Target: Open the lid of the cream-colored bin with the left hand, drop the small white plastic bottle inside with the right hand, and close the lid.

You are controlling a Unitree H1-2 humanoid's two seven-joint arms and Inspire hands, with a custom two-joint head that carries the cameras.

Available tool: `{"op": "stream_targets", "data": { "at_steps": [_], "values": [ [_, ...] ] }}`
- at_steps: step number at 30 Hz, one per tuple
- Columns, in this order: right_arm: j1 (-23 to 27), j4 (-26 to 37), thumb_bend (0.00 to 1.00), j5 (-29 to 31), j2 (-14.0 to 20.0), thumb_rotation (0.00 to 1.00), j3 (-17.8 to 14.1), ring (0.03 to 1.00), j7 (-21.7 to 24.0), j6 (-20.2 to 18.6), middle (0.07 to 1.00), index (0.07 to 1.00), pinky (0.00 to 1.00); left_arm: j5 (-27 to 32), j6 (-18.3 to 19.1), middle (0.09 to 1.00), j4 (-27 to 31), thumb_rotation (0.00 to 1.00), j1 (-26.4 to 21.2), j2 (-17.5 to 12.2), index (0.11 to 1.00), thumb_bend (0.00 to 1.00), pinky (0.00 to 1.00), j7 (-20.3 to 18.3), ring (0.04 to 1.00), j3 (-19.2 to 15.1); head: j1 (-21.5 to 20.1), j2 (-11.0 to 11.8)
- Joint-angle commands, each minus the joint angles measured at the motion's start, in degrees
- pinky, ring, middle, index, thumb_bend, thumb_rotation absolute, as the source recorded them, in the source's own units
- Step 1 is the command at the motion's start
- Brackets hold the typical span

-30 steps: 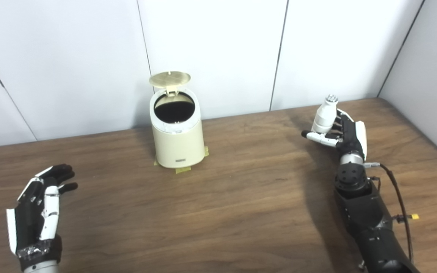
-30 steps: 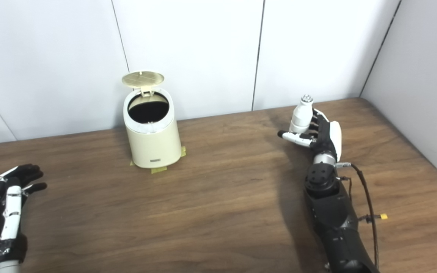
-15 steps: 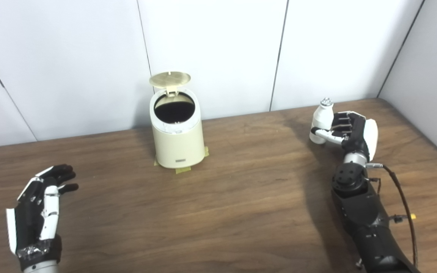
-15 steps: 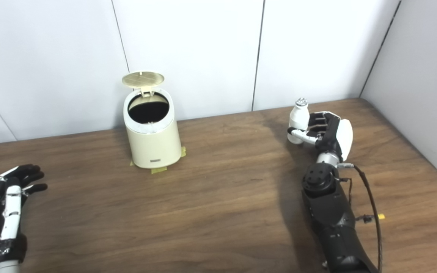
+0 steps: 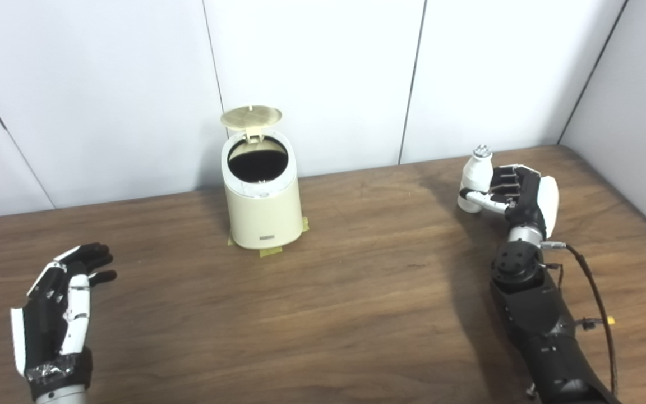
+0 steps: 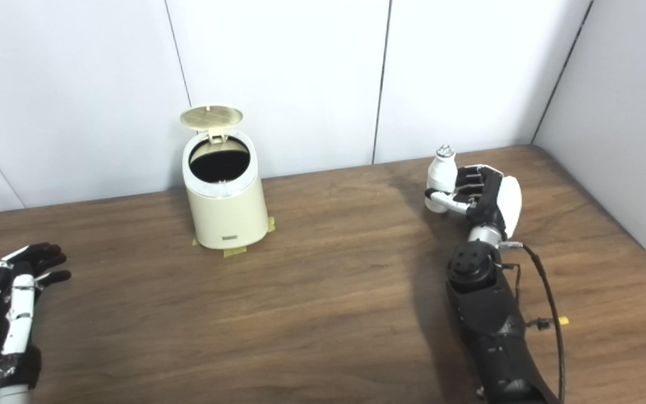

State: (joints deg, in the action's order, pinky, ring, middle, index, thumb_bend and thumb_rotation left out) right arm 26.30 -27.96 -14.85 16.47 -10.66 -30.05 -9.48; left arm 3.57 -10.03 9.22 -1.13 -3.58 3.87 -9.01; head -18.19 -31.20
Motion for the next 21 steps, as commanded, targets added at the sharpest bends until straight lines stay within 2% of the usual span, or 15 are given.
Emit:
{"op": "stream_targets", "data": {
  "at_steps": [1,5,11,13,21],
  "values": [
    [1.38,3.56,0.52,-0.22,0.44,0.0,0.12,0.54,0.28,1.82,0.533,0.461,0.47,-0.36,-1.13,0.682,1.3,0.52,-1.53,-0.37,0.653,0.17,0.61,-0.13,0.688,0.14,-0.05,0.0],
    [0.54,7.13,0.52,-0.88,-0.46,0.0,0.9,0.557,0.76,2.19,0.538,0.456,0.49,-1.1,-0.77,0.68,1.71,0.52,-1.54,-0.37,0.65,0.16,0.6,0.23,0.683,0.09,0.08,-0.15],
    [0.18,12.82,0.52,-1.26,-0.87,0.0,2.65,0.48,3.41,3.16,0.517,0.467,0.41,-1.71,-0.36,0.686,2.3,0.55,-1.57,-0.31,0.655,0.17,0.6,0.26,0.692,0.15,0.34,-0.26],
    [0.36,14.94,0.53,-1.79,-1.14,0.0,3.4,0.429,4.22,2.48,0.489,0.48,0.35,-1.86,-0.72,0.685,2.19,0.55,-1.67,-0.21,0.654,0.16,0.6,0.31,0.691,0.19,0.43,-0.25],
    [0.78,23.0,0.53,-1.47,-3.46,0.0,5.43,0.405,7.89,2.05,0.457,0.504,0.34,-2.43,-0.2,0.679,2.72,0.55,-1.79,0.55,0.646,0.16,0.6,0.82,0.687,0.45,1.13,-0.04]
  ]
}}
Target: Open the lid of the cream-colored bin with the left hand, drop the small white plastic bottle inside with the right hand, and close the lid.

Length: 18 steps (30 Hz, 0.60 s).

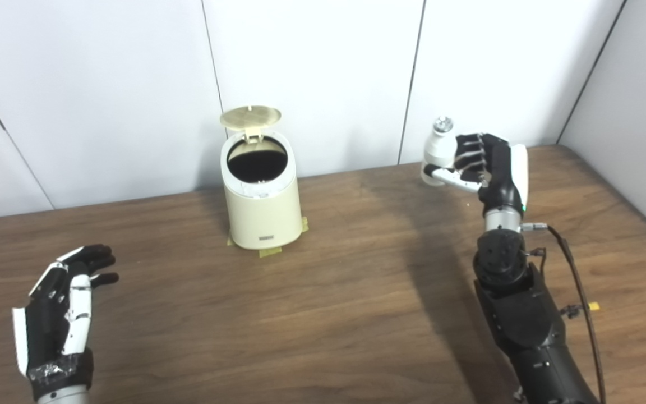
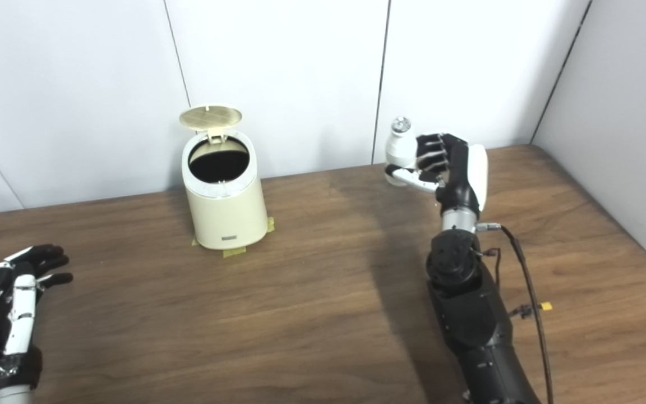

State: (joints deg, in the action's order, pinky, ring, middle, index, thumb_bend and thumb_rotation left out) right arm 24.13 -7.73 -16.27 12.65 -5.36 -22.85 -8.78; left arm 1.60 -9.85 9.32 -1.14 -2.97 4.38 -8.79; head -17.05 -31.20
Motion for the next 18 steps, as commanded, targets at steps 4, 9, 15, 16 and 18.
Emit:
{"op": "stream_targets", "data": {
  "at_steps": [4,9,15,16,18],
  "values": [
    [3.12,5.46,0.52,-0.17,-0.22,0.0,1.04,0.424,3.16,2.16,0.472,0.519,0.35,-0.7,0.09,0.674,3.17,0.55,-1.76,0.28,0.643,0.16,0.58,0.28,0.677,0.35,0.46,0.06],
    [3.46,10.28,0.52,-0.18,-2.04,0.0,1.93,0.437,6.07,-0.28,0.486,0.498,0.36,-1.78,0.48,0.672,3.57,0.55,-1.92,0.87,0.641,0.16,0.58,0.86,0.676,0.49,1.44,0.2],
    [4.24,12.51,0.52,-0.95,-3.26,0.0,3.91,0.461,8.6,0.72,0.492,0.472,0.37,-1.98,-0.89,0.673,2.41,0.55,-2.12,1.42,0.643,0.17,0.59,0.91,0.677,0.8,2.88,0.48],
    [4.55,12.55,0.52,-0.55,-3.54,0.0,4.08,0.463,8.97,1.23,0.49,0.472,0.38,-2.25,-1.02,0.671,2.34,0.55,-2.12,1.6,0.642,0.17,0.59,1.02,0.675,0.92,3.32,0.67],
    [4.97,12.59,0.52,-0.06,-4.08,0.0,4.13,0.443,9.44,1.72,0.488,0.487,0.35,-2.82,-1.15,0.674,2.25,0.55,-2.1,1.93,0.644,0.17,0.6,1.21,0.681,1.15,3.75,0.96]
  ]
}}
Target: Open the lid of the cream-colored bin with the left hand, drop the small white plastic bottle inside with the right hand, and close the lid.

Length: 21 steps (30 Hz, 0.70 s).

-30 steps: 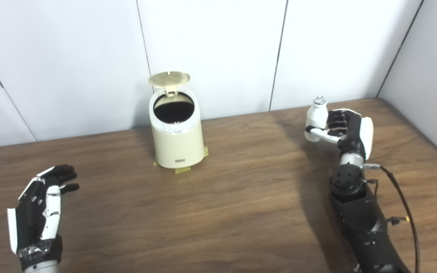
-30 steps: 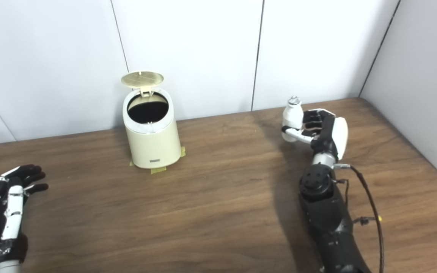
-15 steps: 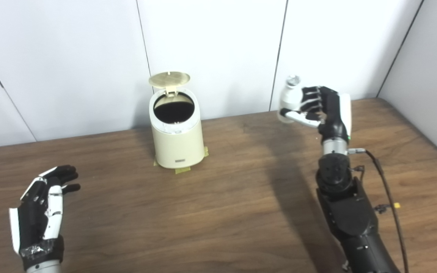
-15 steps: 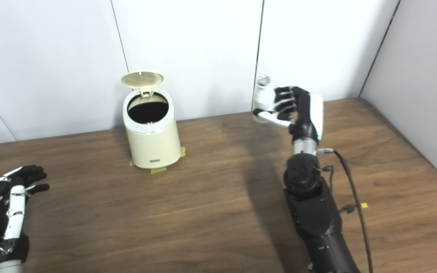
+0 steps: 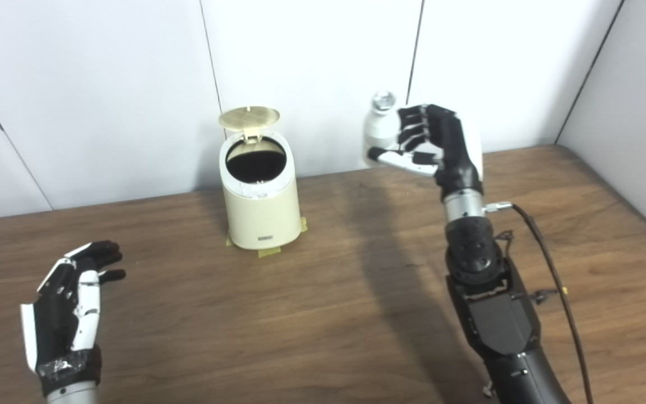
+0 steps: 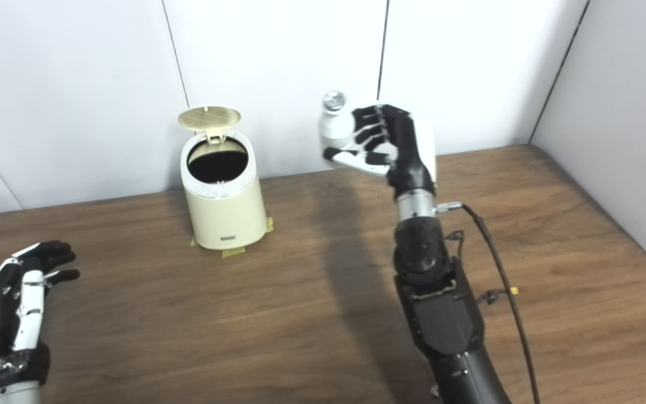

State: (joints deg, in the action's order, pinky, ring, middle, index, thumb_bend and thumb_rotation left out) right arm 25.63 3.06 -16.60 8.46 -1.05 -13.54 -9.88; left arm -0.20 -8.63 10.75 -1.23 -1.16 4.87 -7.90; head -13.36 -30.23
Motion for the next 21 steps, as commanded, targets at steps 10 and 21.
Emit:
{"op": "stream_targets", "data": {
  "at_steps": [10,21],
  "values": [
    [5.44,4.0,0.52,-0.51,-4.17,0.0,2.21,0.442,2.5,-0.46,0.488,0.485,0.33,-2.4,-3.8,0.674,0.07,0.56,-1.69,1.75,0.65,0.18,0.61,1.99,0.682,1.19,4.61,2.28],
    [5.67,2.63,0.52,-0.22,-6.52,0.0,3.59,0.433,4.19,1.7,0.476,0.499,0.33,-4.65,-4.54,0.704,-1.17,0.56,-1.13,3.5,0.682,0.21,0.66,3.25,0.715,2.11,8.99,4.16]
  ]
}}
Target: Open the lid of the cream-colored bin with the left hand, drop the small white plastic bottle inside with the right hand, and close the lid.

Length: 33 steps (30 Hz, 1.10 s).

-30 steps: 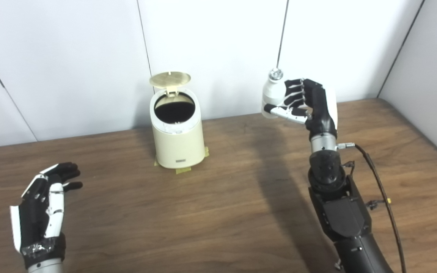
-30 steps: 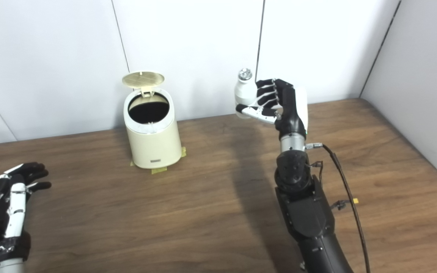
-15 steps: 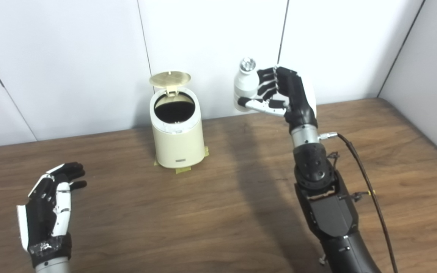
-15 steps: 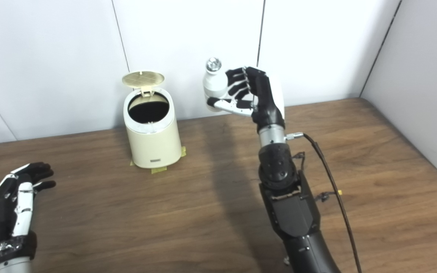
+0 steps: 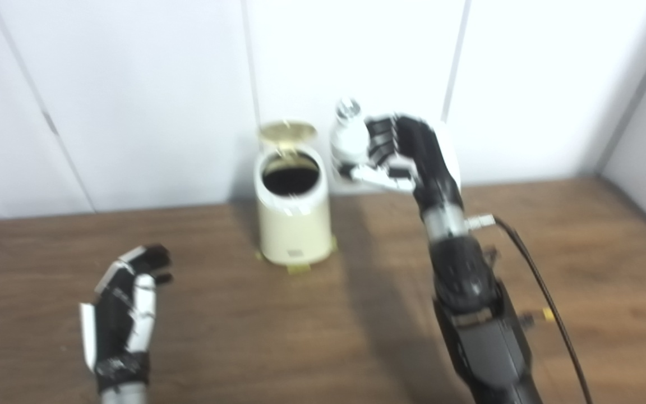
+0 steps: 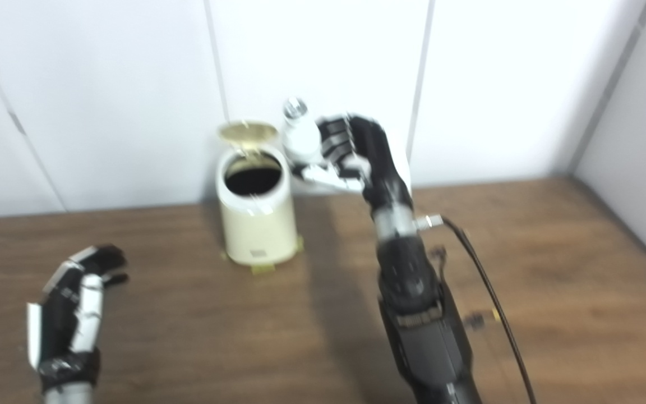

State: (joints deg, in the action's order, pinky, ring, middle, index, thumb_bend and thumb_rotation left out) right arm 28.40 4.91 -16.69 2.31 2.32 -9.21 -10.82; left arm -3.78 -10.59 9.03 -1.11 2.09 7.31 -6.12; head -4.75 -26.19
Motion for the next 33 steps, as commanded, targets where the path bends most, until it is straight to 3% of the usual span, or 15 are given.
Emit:
{"op": "stream_targets", "data": {
  "at_steps": [1,15,19,33],
  "values": [
    [2.9,0.46,0.52,-0.2,-0.46,0.0,0.34,0.433,-0.2,2.99,0.477,0.498,0.33,-1.39,-2.71,0.705,0.43,0.56,-1.21,0.41,0.682,0.21,0.66,0.99,0.715,0.37,0.56,0.22],
    [4.26,-5.91,0.52,-1.05,-0.95,0.0,1.69,0.416,-0.51,7.99,0.482,0.506,0.32,-3.86,-2.83,0.708,-0.24,0.57,-1.02,1.76,0.683,0.23,0.67,2.81,0.718,1.6,2.82,2.12],
    [4.79,-8.2,0.52,-0.56,-1.64,0.0,1.68,0.435,-1.07,9.78,0.484,0.496,0.36,-4.29,-3.38,0.707,-0.78,0.57,-1.0,2.13,0.682,0.21,0.66,3.21,0.716,1.82,3.21,2.46],
    [7.22,-14.01,0.52,-1.98,-3.83,0.0,2.3,0.432,-4.45,11.98,0.485,0.503,0.35,-3.85,-4.23,0.71,-1.67,0.57,-1.18,2.11,0.686,0.23,0.66,4.14,0.72,1.9,3.63,3.49]
  ]
}}
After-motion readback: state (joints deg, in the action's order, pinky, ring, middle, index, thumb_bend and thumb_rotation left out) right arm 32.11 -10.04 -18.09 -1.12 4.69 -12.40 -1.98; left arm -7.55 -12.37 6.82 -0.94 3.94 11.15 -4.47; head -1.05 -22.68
